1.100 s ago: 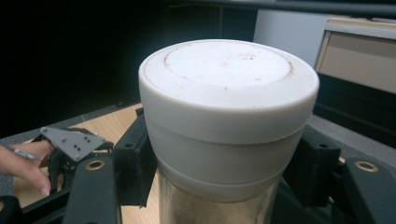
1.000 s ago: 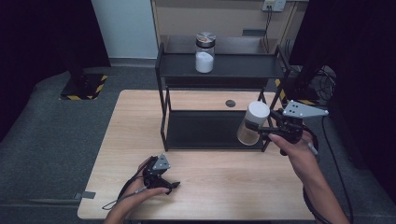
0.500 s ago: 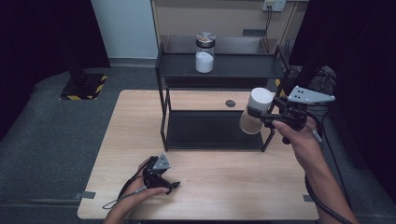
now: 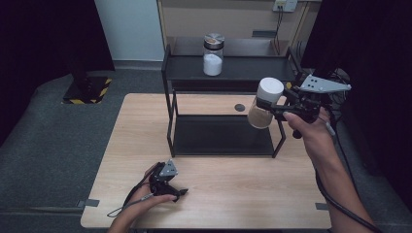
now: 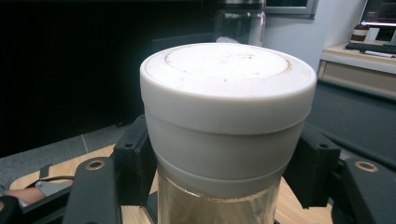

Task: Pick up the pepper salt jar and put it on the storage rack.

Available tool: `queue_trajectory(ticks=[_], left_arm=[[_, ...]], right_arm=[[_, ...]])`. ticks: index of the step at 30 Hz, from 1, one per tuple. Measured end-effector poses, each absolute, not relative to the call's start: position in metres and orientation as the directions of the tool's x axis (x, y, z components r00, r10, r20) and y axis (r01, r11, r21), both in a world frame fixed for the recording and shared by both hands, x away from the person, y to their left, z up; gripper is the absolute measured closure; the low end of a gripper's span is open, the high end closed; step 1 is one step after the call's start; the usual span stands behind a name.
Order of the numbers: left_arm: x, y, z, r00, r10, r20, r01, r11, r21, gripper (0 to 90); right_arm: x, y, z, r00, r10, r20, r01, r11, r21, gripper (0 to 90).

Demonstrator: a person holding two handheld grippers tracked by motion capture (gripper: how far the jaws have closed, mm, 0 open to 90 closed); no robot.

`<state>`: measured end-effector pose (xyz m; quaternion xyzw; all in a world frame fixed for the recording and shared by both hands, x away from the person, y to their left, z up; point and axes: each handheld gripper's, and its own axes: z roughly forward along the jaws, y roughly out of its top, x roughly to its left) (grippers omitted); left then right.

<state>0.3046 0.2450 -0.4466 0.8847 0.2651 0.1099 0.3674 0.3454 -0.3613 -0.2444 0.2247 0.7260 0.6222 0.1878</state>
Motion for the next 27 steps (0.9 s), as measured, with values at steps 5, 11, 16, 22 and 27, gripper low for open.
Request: queue_trajectory(ticks=[5, 11, 16, 22, 27], left_arm=[[0.305, 0.245, -0.447, 0.837, 0.547, 0.000, 0.386, -0.591, 0.708, 0.0], [0.305, 0.245, -0.447, 0.837, 0.547, 0.000, 0.386, -0.591, 0.708, 0.0], [0.305, 0.245, -0.447, 0.837, 0.547, 0.000, 0.386, -0.591, 0.708, 0.0], [0.305, 0.245, -0.447, 0.837, 0.547, 0.000, 0.386, -0.591, 0.708, 0.0], [0.305, 0.245, -0.447, 0.837, 0.547, 0.000, 0.386, -0.591, 0.708, 0.0]], right_arm=[[0.349, -0.361, -0.236, -0.833, 0.553, 0.004, 0.085, 0.121, 0.989, 36.3], [0.354, -0.361, -0.227, -0.838, 0.546, 0.006, 0.081, 0.115, 0.990, 36.3], [0.358, -0.359, -0.218, -0.840, 0.542, 0.000, 0.074, 0.115, 0.991, 36.3], [0.361, -0.355, -0.210, -0.840, 0.542, -0.007, 0.072, 0.124, 0.990, 36.3], [0.365, -0.354, -0.207, -0.842, 0.540, -0.008, 0.074, 0.129, 0.989, 36.3]])
